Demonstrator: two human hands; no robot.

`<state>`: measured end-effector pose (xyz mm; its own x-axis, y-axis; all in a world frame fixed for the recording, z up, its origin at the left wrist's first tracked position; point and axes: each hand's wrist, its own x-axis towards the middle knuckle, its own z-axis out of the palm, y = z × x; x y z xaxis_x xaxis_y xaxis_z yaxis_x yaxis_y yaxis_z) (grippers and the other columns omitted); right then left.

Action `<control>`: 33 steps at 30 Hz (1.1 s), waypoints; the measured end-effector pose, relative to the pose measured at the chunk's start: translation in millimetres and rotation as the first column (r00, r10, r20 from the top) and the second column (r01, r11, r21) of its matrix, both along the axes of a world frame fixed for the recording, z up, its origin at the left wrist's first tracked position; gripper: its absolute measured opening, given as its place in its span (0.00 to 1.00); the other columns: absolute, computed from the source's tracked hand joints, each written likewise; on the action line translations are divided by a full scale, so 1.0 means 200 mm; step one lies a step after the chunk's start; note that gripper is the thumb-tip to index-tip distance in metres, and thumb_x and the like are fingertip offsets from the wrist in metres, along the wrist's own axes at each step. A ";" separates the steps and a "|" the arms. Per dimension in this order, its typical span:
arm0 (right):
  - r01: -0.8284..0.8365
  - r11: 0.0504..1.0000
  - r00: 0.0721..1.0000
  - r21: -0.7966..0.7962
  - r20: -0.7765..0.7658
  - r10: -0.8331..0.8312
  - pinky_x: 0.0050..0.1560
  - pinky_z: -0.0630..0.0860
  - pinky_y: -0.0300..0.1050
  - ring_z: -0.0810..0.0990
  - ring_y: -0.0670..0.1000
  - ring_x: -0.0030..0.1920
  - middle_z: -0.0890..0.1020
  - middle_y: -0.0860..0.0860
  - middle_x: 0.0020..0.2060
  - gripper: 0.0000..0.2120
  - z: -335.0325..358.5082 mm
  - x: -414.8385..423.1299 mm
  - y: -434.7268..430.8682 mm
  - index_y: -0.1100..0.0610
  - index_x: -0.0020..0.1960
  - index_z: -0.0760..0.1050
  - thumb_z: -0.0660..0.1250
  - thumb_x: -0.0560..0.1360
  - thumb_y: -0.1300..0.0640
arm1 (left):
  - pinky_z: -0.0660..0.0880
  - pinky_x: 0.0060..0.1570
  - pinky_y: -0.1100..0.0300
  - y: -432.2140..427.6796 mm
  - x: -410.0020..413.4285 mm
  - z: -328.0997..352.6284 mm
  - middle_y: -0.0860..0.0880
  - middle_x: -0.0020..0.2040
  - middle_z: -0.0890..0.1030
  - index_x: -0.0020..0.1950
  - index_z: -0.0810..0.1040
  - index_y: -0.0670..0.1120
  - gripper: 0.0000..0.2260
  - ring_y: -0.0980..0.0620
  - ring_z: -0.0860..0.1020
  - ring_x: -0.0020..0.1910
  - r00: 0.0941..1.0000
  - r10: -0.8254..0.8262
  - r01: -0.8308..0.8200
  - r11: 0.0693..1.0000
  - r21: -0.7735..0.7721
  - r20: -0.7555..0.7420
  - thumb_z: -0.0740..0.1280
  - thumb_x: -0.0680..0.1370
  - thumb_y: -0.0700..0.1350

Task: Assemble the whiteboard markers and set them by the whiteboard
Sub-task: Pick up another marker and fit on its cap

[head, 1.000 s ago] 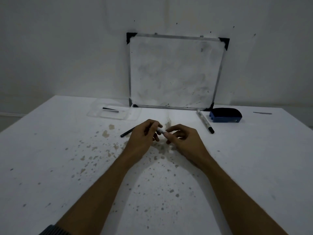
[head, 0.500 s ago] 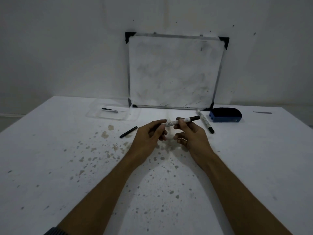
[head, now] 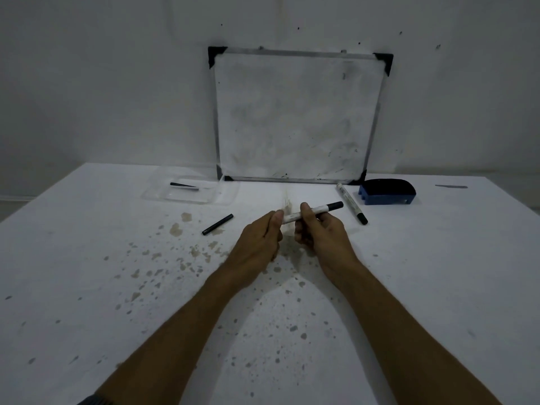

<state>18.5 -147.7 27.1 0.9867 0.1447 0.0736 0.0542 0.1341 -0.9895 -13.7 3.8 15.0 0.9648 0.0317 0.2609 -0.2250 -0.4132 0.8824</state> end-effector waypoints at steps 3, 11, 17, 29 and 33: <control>0.067 0.992 0.997 0.105 -0.053 -0.061 0.36 0.78 0.37 0.79 0.44 0.31 0.80 0.48 0.32 0.14 0.00 0.02 -0.02 0.58 0.46 0.80 0.66 0.82 0.47 | 0.73 0.29 0.60 0.03 0.02 0.02 0.54 0.25 0.75 0.38 0.72 0.49 0.24 0.55 0.74 0.24 0.992 0.067 -0.079 0.989 -0.122 -0.104 0.52 0.88 0.58; 0.044 0.970 0.997 0.240 -0.078 -0.026 0.38 0.79 0.39 0.78 0.47 0.33 0.81 0.50 0.34 0.13 0.00 0.03 -0.05 0.56 0.45 0.81 0.67 0.81 0.47 | 0.72 0.31 0.61 0.06 0.02 0.02 0.51 0.35 0.74 0.46 0.72 0.48 0.17 0.56 0.77 0.31 0.992 0.076 -0.100 0.959 -0.264 -0.099 0.53 0.88 0.55; 0.019 0.938 0.985 0.346 -0.166 0.041 0.36 0.79 0.39 0.79 0.47 0.33 0.83 0.53 0.36 0.12 0.01 0.07 -0.08 0.60 0.48 0.81 0.68 0.80 0.50 | 0.68 0.39 0.70 0.07 0.00 0.00 0.51 0.45 0.75 0.56 0.80 0.49 0.08 0.61 0.73 0.39 0.964 0.235 -0.263 0.919 0.294 0.125 0.67 0.84 0.52; -0.019 0.944 0.983 0.329 -0.168 0.079 0.38 0.80 0.39 0.81 0.47 0.34 0.84 0.53 0.37 0.12 0.00 0.07 -0.08 0.61 0.51 0.81 0.69 0.80 0.51 | 0.72 0.54 0.62 0.09 0.01 -0.03 0.46 0.57 0.78 0.69 0.82 0.47 0.16 0.52 0.79 0.54 0.947 0.293 -0.320 0.888 0.331 0.131 0.71 0.82 0.50; 0.008 0.953 0.985 0.304 -0.164 0.044 0.39 0.81 0.39 0.82 0.47 0.35 0.86 0.54 0.39 0.12 0.01 0.06 -0.07 0.59 0.50 0.83 0.70 0.80 0.49 | 0.73 0.48 0.65 0.07 0.02 0.00 0.52 0.50 0.77 0.67 0.80 0.53 0.13 0.56 0.76 0.45 0.936 0.317 -0.339 0.928 0.151 0.152 0.70 0.83 0.46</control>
<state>31.2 -161.2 29.0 0.9860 0.1595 -0.0490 -0.1138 0.4281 -0.8965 -10.3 17.8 14.1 0.8680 0.2853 0.4065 -0.1527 -0.6255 0.7651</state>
